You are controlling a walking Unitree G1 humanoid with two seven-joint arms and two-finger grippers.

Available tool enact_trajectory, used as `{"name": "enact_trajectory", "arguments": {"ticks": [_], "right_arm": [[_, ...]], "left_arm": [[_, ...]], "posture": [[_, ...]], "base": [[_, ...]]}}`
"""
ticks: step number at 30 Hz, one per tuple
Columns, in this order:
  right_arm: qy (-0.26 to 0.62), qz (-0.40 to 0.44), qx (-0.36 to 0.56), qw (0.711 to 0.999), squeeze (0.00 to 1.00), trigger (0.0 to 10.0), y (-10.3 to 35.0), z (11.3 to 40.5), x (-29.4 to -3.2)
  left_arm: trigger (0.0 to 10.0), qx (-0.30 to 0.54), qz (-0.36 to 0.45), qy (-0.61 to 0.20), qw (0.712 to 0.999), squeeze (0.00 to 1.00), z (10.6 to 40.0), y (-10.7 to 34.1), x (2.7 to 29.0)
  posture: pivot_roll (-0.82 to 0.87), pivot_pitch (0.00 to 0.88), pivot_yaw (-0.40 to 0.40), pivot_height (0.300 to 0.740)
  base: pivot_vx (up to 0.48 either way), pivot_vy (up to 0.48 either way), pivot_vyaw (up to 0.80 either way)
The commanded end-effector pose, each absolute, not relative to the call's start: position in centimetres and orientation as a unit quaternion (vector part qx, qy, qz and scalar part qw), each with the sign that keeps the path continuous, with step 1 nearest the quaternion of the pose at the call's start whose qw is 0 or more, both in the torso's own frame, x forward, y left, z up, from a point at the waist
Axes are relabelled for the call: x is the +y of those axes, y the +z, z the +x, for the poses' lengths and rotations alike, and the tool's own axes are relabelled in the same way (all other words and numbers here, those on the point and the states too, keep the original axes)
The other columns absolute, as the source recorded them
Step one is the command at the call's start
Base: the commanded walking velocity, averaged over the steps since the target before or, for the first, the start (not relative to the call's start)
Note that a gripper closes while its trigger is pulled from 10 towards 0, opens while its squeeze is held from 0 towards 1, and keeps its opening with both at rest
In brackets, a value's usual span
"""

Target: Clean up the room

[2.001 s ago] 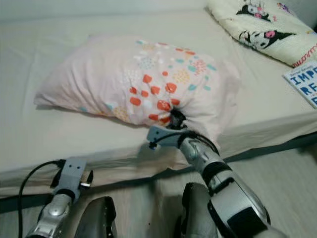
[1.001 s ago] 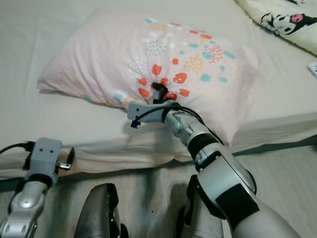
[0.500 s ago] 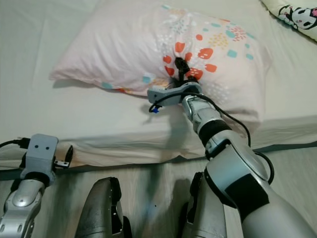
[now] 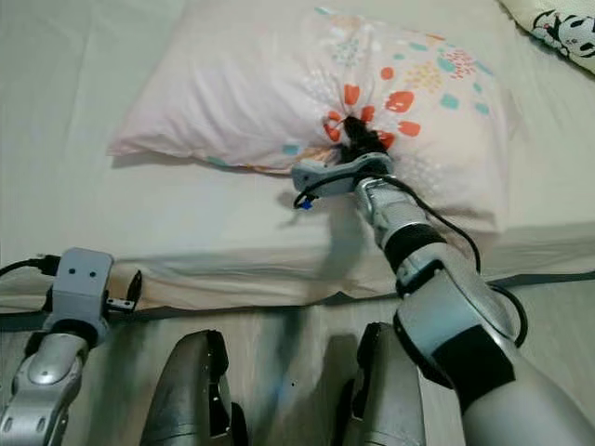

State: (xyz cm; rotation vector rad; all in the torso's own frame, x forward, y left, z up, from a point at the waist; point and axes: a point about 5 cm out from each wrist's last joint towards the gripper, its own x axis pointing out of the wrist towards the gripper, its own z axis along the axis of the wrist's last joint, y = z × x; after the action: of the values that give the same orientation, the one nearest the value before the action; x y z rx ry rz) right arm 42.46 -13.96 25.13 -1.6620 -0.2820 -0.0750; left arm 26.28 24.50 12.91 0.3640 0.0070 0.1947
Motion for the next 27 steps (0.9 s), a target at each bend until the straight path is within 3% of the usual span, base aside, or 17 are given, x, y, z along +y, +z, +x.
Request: {"name": "enact_trajectory", "arguments": {"ticks": [1, 4, 6, 7, 9, 10, 11, 12, 13, 15, 18, 20, 24, 27], "right_arm": [[-0.061, -0.718, -0.102, 0.686, 0.00, 0.0, 25.5, 42.5, -16.0], [-0.067, -0.697, -0.100, 0.707, 0.00, 0.0, 25.8, 42.5, -16.6], [-0.070, -0.583, -0.074, 0.806, 0.00, 0.0, 26.6, 42.5, -17.9], [-0.070, -0.583, -0.074, 0.806, 0.00, 0.0, 26.6, 42.5, -17.9], [-0.064, -0.478, -0.053, 0.874, 0.00, 0.0, 27.0, 42.6, -18.6], [-0.064, -0.478, -0.053, 0.874, 0.00, 0.0, 27.0, 42.6, -18.6], [-0.055, -0.401, -0.042, 0.913, 0.00, 0.0, 27.4, 42.6, -18.9], [-0.055, -0.401, -0.042, 0.913, 0.00, 0.0, 27.4, 42.6, -18.9], [-0.018, -0.218, -0.024, 0.975, 0.00, 0.0, 28.2, 42.7, -19.1], [0.017, -0.138, -0.050, 0.989, 0.00, 0.0, 29.9, 42.6, -19.2], [0.054, -0.088, -0.083, 0.991, 0.00, 0.0, 31.4, 42.4, -19.1], [0.079, -0.085, -0.121, 0.986, 0.00, 0.0, 32.5, 41.9, -19.5], [0.084, -0.087, -0.129, 0.984, 0.00, 0.0, 32.7, 41.7, -19.7], [0.090, -0.120, -0.158, 0.976, 0.00, 0.0, 33.0, 40.4, -21.4]], "left_arm": [[10.0, 0.022, 0.171, 0.102, 0.980, 0.00, 26.1, 12.1, 24.5], [10.0, 0.017, 0.167, 0.103, 0.980, 0.00, 26.5, 12.2, 24.2], [10.0, 0.005, 0.158, 0.108, 0.982, 0.00, 27.4, 12.6, 23.9], [10.0, 0.005, 0.158, 0.108, 0.982, 0.00, 27.4, 12.6, 23.9], [10.0, -0.003, 0.152, 0.109, 0.982, 0.00, 28.0, 12.8, 23.7], [10.0, -0.003, 0.152, 0.109, 0.982, 0.00, 28.0, 12.8, 23.7], [10.0, -0.007, 0.149, 0.110, 0.983, 0.00, 28.5, 12.9, 23.5], [10.0, -0.007, 0.149, 0.110, 0.983, 0.00, 28.5, 12.9, 23.5], [10.0, -0.016, 0.140, 0.111, 0.984, 0.00, 29.3, 13.1, 23.1], [10.0, -0.029, 0.128, 0.112, 0.985, 0.00, 30.4, 13.6, 22.7], [10.0, -0.044, 0.119, 0.113, 0.985, 0.00, 31.5, 14.4, 22.2], [10.0, -0.070, 0.110, 0.115, 0.985, 0.00, 32.7, 15.9, 22.0], [10.0, -0.079, 0.107, 0.117, 0.984, 0.00, 33.0, 16.5, 22.0], [10.0, -0.122, 0.089, 0.121, 0.981, 0.00, 34.4, 19.2, 22.0]], "posture": [[0.22, 0.414, -0.064, 0.515], [0.22, 0.397, -0.071, 0.515], [0.21, 0.362, -0.081, 0.515], [0.21, 0.362, -0.081, 0.515], [0.20, 0.338, -0.086, 0.515], [0.20, 0.338, -0.086, 0.515], [0.18, 0.307, -0.090, 0.515], [0.18, 0.307, -0.090, 0.515], [0.17, 0.272, -0.094, 0.515], [0.15, 0.238, -0.096, 0.515], [0.12, 0.203, -0.094, 0.515], [0.10, 0.153, -0.091, 0.520], [0.10, 0.153, -0.091, 0.525], [0.08, 0.076, -0.083, 0.540]], "base": [[0.000, 0.000, 0.00], [0.000, 0.000, 0.00], [0.000, 0.000, 0.00], [0.000, 0.000, 0.00], [0.000, 0.000, 0.00], [0.000, 0.000, 0.00], [0.000, 0.000, 0.00], [0.000, 0.000, 0.00], [0.000, 0.000, 0.00], [0.000, 0.000, 0.00], [0.000, 0.000, 0.00], [0.000, 0.000, 0.00], [0.000, 0.000, 0.00], [0.000, 0.000, 0.00]]}}
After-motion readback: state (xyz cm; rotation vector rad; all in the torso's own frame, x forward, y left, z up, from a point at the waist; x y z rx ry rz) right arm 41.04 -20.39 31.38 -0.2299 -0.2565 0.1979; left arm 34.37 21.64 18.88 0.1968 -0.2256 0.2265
